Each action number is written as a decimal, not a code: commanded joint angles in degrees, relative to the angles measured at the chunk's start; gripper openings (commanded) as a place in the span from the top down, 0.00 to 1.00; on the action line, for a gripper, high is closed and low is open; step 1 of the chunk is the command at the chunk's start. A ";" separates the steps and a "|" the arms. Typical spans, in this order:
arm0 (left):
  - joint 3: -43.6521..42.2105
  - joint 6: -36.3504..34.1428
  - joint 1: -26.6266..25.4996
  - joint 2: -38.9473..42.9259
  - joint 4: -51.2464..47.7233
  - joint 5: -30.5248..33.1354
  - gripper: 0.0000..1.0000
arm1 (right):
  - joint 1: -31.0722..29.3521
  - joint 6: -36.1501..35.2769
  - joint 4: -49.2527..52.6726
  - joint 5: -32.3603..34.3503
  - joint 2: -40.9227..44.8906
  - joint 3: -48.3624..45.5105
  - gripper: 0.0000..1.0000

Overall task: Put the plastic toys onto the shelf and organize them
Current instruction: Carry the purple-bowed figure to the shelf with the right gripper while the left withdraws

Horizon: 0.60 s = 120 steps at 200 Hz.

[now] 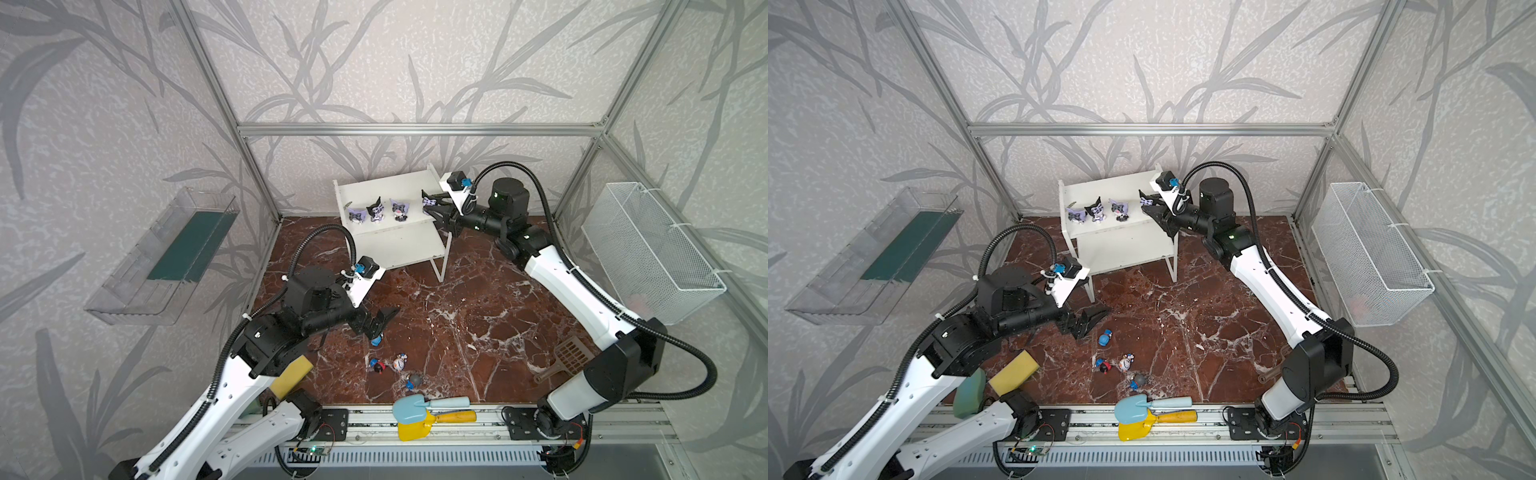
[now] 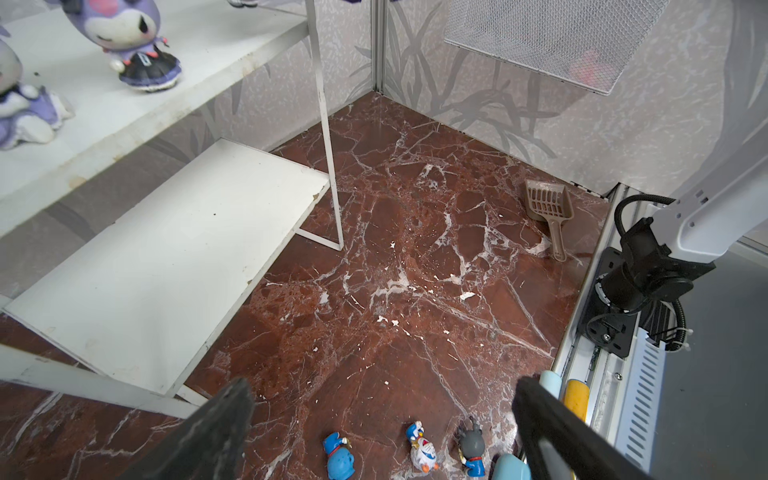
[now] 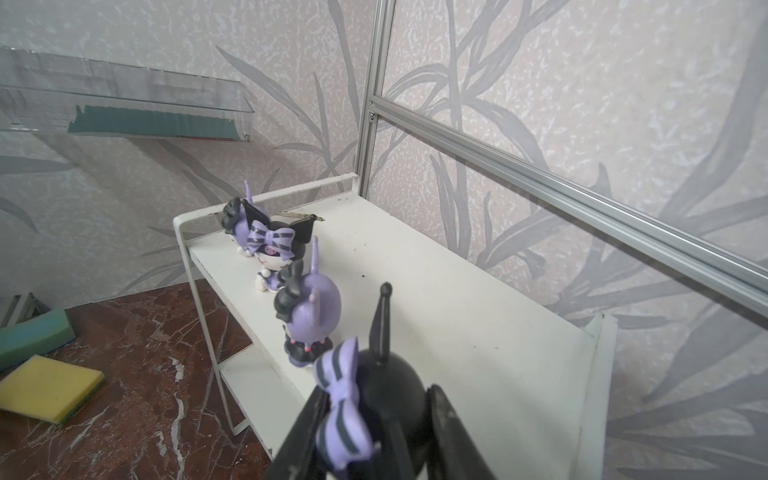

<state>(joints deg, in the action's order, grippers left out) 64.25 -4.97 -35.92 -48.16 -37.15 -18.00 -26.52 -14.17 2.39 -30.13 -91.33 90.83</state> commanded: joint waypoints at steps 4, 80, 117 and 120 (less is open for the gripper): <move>3.26 -0.65 0.28 -1.02 2.12 2.15 0.01 | 0.38 -1.22 0.86 -1.42 -1.34 2.16 0.71; 2.75 -0.49 0.26 -2.11 4.41 0.36 0.01 | 1.65 1.57 -2.17 -3.71 -3.09 2.29 0.70; 2.19 -0.55 0.28 -1.57 4.74 0.53 0.01 | 1.83 2.25 -1.74 -4.19 -4.00 3.34 0.69; 2.20 -0.54 0.24 -1.58 4.73 0.47 0.01 | 1.83 2.27 -1.60 -4.27 -4.06 3.40 0.68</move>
<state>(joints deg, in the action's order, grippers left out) 66.92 -5.02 -35.92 -50.37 -33.78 -16.78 -24.99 -13.10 2.42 -33.10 -94.56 91.31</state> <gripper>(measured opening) 0.993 0.350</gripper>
